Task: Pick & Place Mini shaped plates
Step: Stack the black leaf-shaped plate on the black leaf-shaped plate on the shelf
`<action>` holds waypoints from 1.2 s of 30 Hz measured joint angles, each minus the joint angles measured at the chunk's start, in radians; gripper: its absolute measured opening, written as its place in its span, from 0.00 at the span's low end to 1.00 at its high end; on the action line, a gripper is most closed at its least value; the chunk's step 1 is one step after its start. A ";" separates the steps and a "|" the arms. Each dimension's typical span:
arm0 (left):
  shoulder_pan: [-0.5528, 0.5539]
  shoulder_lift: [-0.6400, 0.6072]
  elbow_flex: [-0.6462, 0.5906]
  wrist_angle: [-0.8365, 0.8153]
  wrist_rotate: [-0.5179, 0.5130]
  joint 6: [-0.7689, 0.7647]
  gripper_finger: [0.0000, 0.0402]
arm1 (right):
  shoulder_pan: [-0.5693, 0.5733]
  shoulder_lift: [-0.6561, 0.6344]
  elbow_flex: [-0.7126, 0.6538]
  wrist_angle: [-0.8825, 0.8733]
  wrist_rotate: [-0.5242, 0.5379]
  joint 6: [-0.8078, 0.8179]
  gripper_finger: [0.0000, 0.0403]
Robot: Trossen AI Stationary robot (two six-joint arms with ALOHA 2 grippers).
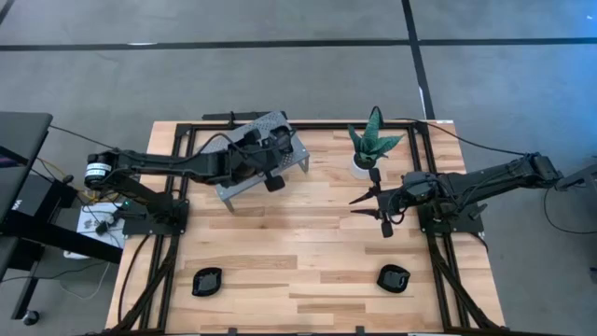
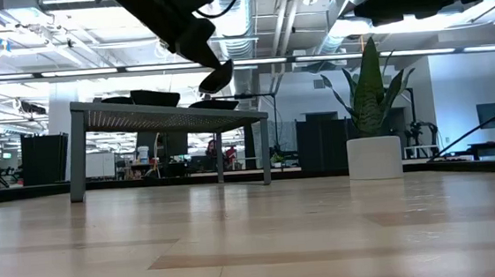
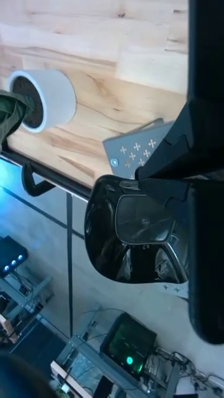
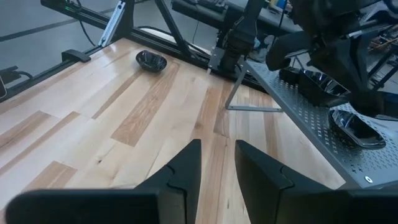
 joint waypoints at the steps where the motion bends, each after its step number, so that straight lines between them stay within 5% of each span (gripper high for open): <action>1: -0.001 0.000 0.000 0.000 0.000 0.000 0.01 | 0.000 0.000 0.000 0.000 0.000 0.000 0.23; 25: 0.005 0.035 -0.002 -0.079 0.002 -0.071 0.03 | -0.001 0.000 0.000 -0.017 0.000 -0.003 0.23; 36: 0.002 0.035 -0.002 -0.006 0.000 -0.090 0.18 | 0.000 0.000 0.000 -0.015 0.000 -0.027 0.23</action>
